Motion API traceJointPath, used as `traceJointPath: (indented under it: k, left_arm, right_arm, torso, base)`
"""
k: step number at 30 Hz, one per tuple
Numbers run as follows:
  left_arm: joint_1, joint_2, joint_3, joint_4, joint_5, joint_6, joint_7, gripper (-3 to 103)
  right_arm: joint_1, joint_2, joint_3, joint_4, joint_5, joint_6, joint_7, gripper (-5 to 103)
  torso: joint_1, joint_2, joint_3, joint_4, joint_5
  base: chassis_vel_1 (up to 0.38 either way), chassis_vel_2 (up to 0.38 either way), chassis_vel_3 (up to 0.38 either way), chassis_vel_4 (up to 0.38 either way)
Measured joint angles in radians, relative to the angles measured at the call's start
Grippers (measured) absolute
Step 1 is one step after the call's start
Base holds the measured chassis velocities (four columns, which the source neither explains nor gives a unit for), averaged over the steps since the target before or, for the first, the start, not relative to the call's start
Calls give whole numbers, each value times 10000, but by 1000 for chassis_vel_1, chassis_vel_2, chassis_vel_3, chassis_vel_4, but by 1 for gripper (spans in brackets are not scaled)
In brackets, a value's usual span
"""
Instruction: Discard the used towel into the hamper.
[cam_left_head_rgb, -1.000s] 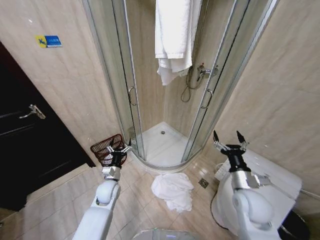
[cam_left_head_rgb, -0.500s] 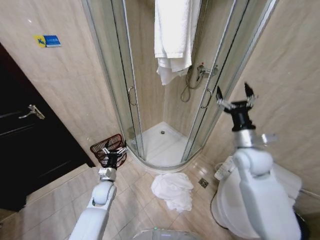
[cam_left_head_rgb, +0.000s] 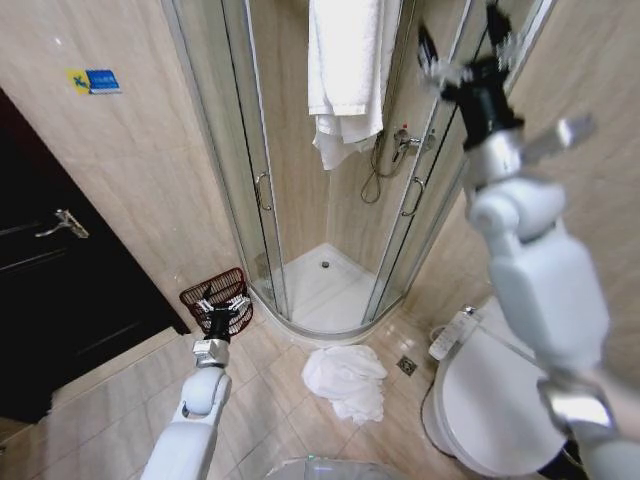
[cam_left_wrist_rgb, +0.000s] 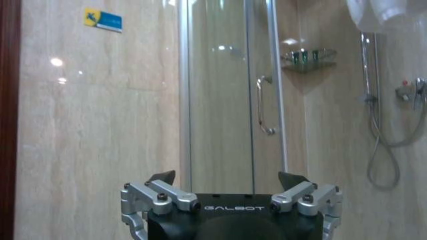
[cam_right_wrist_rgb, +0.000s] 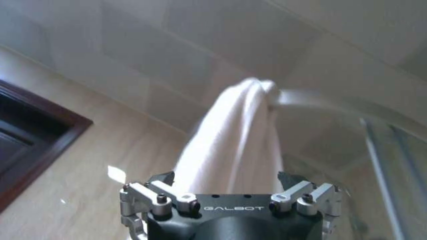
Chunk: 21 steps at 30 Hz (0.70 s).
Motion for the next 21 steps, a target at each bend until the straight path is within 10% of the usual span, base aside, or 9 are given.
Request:
traceJointPath:
  k: [21]
  left_arm:
    - [-96, -2, -155, 247, -245, -528, -136, 100]
  right_arm:
    - [5963, 3764, -1772, -6069, -1260, -648, 347, 100]
  torso:
    - [-5, -11, -8, 2, -12]
  base:
    - [0, 0, 0, 0]
